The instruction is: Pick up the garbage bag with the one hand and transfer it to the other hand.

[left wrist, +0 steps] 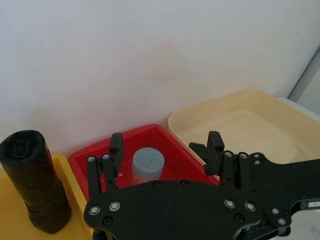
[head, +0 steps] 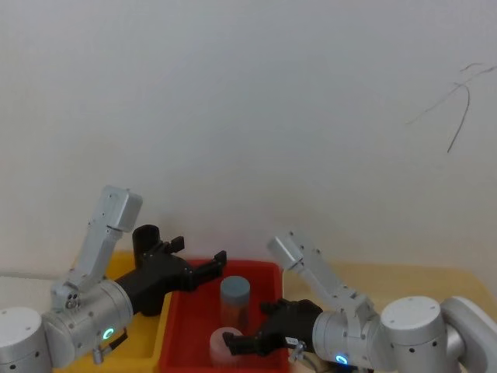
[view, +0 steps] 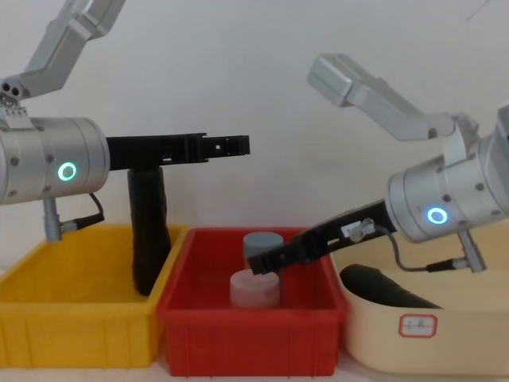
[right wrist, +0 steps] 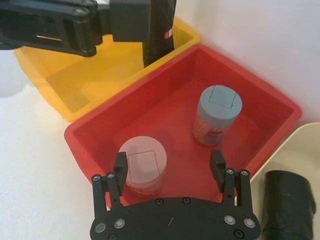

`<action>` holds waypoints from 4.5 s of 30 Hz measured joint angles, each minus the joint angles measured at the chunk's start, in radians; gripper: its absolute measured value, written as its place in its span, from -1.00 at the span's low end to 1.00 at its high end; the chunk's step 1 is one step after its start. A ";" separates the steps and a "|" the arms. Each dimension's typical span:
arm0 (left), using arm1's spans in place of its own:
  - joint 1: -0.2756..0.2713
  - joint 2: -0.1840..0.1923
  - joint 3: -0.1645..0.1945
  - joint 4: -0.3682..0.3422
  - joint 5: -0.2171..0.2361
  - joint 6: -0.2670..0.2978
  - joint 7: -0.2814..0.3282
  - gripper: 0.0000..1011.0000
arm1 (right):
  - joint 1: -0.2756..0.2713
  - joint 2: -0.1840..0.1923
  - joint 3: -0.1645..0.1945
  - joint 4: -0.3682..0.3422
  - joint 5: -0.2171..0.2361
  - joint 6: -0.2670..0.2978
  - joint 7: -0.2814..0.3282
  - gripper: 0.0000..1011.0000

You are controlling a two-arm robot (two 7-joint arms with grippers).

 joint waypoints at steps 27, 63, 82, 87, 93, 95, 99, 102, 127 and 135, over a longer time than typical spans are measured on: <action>0.000 0.000 0.000 0.000 0.000 0.000 0.000 0.98 | 0.039 -0.037 -0.026 0.080 0.019 0.001 0.004 0.98; 0.000 0.000 0.000 0.000 0.000 0.000 0.000 0.98 | 0.060 -0.077 -0.051 0.123 0.053 0.034 0.015 0.98; 0.000 0.000 0.000 0.000 0.000 0.000 0.000 0.98 | 0.087 -0.089 -0.065 0.186 0.061 0.029 0.020 0.98; 0.000 0.000 0.000 0.000 0.000 0.000 0.000 0.98 | 0.090 -0.090 -0.067 0.195 0.061 0.030 0.021 0.91; 0.000 0.000 0.000 0.000 0.000 0.000 0.000 0.98 | 0.093 -0.091 -0.068 0.202 0.061 0.031 0.022 0.69; 0.000 0.000 0.000 0.000 0.000 0.000 0.000 0.98 | 0.093 -0.092 -0.068 0.203 0.061 0.031 0.022 0.56; 0.000 0.000 0.000 0.000 0.000 0.000 0.000 0.98 | 0.094 -0.092 -0.069 0.206 0.061 0.031 0.022 0.34; 0.000 0.000 0.000 0.000 0.000 0.000 0.000 0.98 | 0.095 -0.092 -0.069 0.207 0.061 0.031 0.022 0.32; 0.000 0.000 0.000 0.000 0.000 0.000 0.000 0.98 | 0.030 -0.046 0.025 0.045 0.054 0.010 -0.083 0.32; 0.000 0.000 0.000 0.000 0.000 0.000 0.000 0.98 | -0.006 -0.020 0.094 -0.058 0.057 -0.006 -0.137 0.32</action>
